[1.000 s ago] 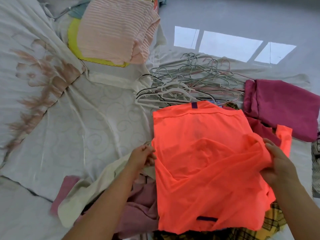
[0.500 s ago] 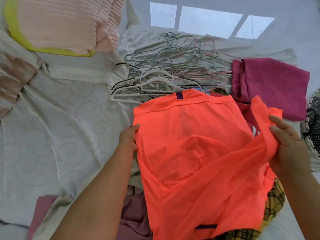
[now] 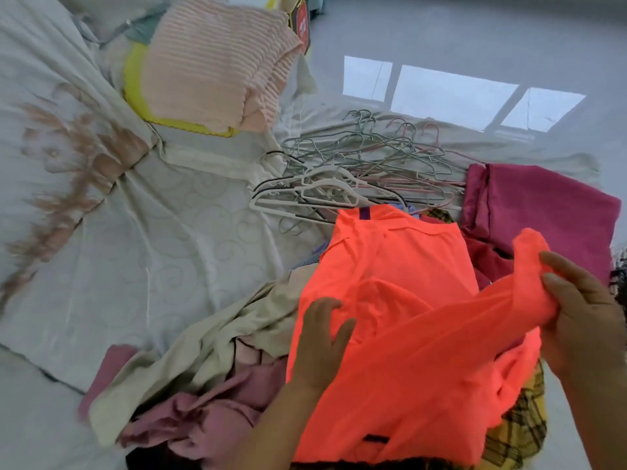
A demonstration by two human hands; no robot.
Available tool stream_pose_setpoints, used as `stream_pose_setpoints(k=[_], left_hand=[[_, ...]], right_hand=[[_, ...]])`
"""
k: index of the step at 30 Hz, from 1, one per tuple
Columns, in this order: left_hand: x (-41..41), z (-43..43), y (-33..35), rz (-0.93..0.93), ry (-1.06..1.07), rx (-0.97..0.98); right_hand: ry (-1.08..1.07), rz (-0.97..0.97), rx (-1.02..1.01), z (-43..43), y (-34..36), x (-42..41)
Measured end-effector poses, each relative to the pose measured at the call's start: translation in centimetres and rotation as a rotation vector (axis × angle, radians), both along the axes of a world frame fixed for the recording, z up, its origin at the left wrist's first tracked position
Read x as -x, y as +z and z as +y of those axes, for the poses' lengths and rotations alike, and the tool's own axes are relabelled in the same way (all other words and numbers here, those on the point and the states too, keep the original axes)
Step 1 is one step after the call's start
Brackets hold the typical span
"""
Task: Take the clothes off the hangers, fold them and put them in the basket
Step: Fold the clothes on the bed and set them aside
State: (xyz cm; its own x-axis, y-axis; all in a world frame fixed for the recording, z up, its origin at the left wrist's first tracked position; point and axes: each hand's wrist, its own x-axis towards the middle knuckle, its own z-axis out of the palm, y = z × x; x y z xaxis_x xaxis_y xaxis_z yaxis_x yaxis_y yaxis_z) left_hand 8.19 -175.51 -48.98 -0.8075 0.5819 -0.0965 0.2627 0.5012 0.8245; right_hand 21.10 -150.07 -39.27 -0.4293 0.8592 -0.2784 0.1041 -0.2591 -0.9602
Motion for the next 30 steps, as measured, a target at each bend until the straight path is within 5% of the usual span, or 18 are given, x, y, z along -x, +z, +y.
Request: stream_pose_setpoints(k=[10, 19, 30], left_hand=[[-13.8, -6.3, -2.1, 0.174, -0.081, 0.535], [-14.4, -9.9, 1.4, -0.265, 0.403, 0.076], [-13.4, -11.6, 1.9, -0.478, 0.246, 0.174]], right_hand=[[0.103, 0.109, 0.106, -0.4, 3.7, 0.4], [0.216, 0.04, -0.22, -0.3, 6.2, -1.5], [0.301, -0.206, -0.602, 0.5, 6.8, 2.2]])
